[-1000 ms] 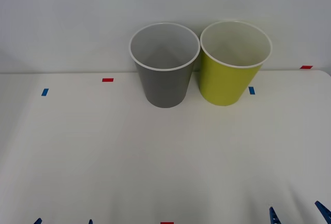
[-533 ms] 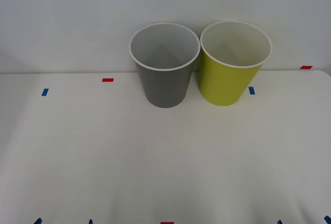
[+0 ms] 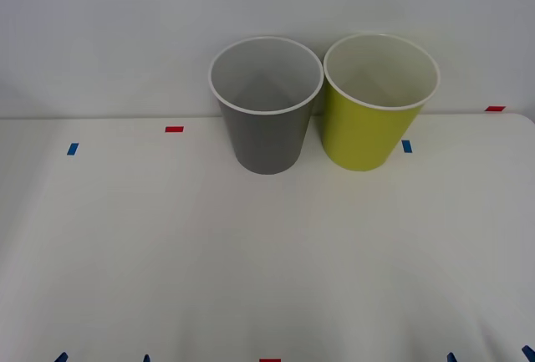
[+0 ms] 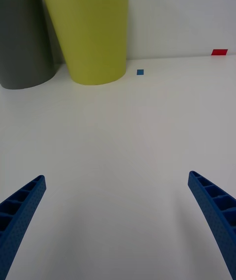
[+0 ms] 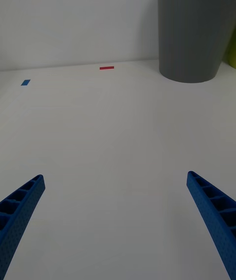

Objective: Put cans in the gray bin and PET bottles in the light green bin.

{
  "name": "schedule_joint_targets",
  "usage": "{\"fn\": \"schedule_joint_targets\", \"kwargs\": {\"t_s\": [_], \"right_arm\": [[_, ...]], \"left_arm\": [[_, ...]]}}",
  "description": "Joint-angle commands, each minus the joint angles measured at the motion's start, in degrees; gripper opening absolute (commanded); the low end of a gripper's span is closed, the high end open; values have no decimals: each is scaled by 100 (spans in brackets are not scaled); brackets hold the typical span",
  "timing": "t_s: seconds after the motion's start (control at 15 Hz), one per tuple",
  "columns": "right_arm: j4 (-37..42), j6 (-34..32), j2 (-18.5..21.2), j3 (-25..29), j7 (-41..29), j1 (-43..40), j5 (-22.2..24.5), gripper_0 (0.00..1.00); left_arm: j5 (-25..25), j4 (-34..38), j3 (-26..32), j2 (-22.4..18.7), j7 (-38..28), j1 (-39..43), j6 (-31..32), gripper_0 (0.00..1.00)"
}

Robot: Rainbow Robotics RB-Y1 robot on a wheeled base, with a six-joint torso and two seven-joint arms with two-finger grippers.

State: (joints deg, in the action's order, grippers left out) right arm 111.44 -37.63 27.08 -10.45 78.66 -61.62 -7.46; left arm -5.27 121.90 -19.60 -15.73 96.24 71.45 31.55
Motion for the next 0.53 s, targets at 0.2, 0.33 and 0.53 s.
{"fn": "schedule_joint_targets", "kwargs": {"t_s": [0.2,0.33,0.53], "right_arm": [[1,2,-1,-1,0,1,-1,100],[1,2,-1,-1,0,1,-1,100],[1,2,-1,-1,0,1,-1,100]], "left_arm": [[0,0,0,0,0,0,0,100],[0,0,0,0,0,0,0,100],[0,0,0,0,0,0,0,100]]}}
